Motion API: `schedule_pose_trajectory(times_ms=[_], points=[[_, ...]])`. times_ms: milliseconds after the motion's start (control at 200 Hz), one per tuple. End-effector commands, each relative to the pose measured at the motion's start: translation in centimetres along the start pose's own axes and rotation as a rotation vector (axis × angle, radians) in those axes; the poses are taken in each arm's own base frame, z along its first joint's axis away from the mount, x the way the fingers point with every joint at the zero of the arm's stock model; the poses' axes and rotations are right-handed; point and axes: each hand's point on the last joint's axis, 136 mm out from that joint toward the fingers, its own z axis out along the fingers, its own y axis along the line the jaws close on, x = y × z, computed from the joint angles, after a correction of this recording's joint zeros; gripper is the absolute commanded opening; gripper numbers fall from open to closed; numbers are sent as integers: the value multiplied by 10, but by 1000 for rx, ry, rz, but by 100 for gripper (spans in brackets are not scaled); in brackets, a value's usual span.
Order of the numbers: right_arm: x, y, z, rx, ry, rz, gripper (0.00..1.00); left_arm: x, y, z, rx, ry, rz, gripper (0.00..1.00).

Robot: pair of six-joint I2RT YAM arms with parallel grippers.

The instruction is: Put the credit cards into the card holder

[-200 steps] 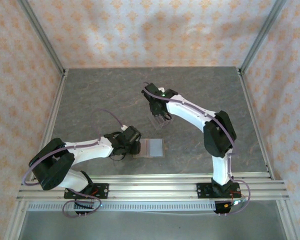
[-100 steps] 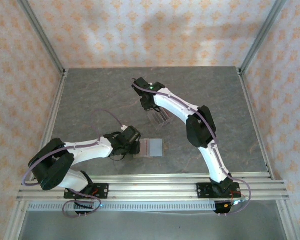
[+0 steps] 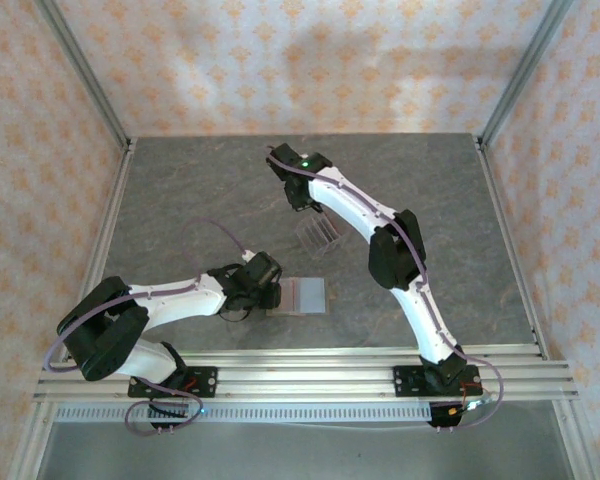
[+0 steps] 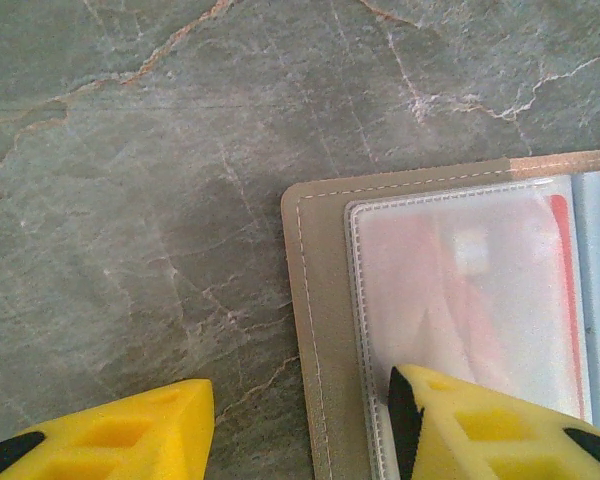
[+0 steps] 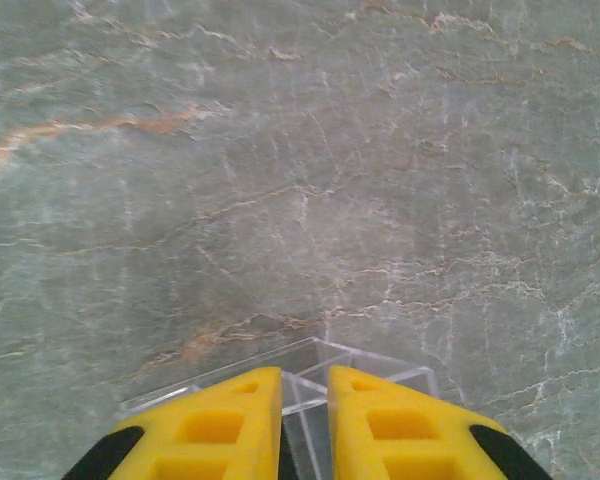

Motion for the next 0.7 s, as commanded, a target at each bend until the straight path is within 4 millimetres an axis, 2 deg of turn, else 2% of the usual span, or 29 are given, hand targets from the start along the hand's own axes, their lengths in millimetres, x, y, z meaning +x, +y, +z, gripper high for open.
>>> schedule_pose_trajectory(times_ms=[0,345,691], points=[[11,-12,11,69,55,-43,19,5,4,5,0,12,-7,50],[13,-14,21,72,75,-40,18,5,3,6,0,16,-11,50],[13,-18,17,80,78,-28,16,7,3,9,1,18,-20,49]])
